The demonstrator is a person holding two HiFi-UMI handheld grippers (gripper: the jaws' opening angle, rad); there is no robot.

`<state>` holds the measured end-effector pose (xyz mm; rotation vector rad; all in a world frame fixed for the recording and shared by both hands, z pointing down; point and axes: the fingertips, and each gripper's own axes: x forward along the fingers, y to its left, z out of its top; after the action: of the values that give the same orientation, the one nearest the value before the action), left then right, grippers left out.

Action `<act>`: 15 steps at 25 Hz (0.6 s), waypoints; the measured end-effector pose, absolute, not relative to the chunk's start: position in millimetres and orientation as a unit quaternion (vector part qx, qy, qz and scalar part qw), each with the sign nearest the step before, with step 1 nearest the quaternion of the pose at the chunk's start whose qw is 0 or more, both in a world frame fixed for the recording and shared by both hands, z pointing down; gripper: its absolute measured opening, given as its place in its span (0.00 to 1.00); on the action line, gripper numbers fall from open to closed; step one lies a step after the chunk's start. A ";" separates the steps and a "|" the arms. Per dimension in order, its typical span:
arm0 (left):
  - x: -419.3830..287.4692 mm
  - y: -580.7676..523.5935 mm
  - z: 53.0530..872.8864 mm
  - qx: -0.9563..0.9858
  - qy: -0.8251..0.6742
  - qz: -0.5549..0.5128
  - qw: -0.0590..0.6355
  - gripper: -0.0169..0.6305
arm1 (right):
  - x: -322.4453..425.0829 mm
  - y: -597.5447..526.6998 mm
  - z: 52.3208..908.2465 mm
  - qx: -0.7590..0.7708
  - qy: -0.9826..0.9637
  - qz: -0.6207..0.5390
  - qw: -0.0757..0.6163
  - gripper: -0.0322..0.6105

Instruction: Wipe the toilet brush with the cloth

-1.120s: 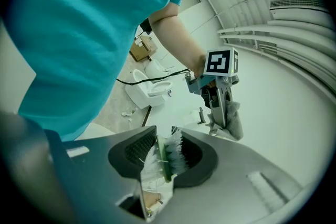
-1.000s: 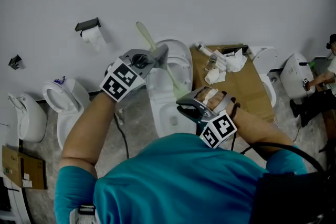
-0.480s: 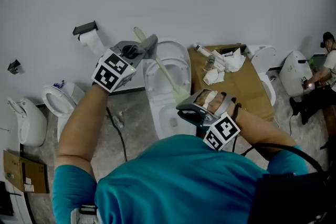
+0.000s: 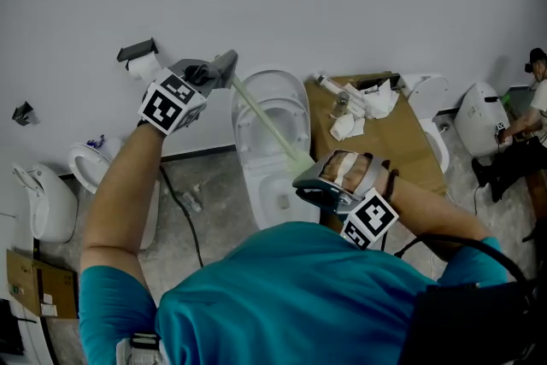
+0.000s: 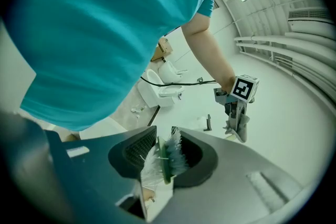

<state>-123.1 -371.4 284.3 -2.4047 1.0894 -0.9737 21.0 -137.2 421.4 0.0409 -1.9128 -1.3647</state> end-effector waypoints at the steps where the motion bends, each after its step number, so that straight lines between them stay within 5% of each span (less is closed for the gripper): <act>1: -125.2 -374.2 283.7 -0.840 0.382 -0.347 0.166 0.06 | 22.5 -135.9 421.1 0.013 -0.749 -0.538 0.387 0.19; 11: -151.2 -412.5 288.8 -0.816 0.392 -0.388 0.174 0.06 | 24.9 -123.3 415.8 -0.009 -0.754 -0.535 0.382 0.19; 15: -176.2 -436.6 305.4 -0.822 0.407 -0.378 0.125 0.06 | 24.0 -125.3 416.7 -0.010 -0.757 -0.530 0.381 0.19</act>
<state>-176.2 -436.6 305.4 -2.3952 1.1860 -1.1020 24.0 -125.3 416.7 -0.0255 -1.9316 -1.3536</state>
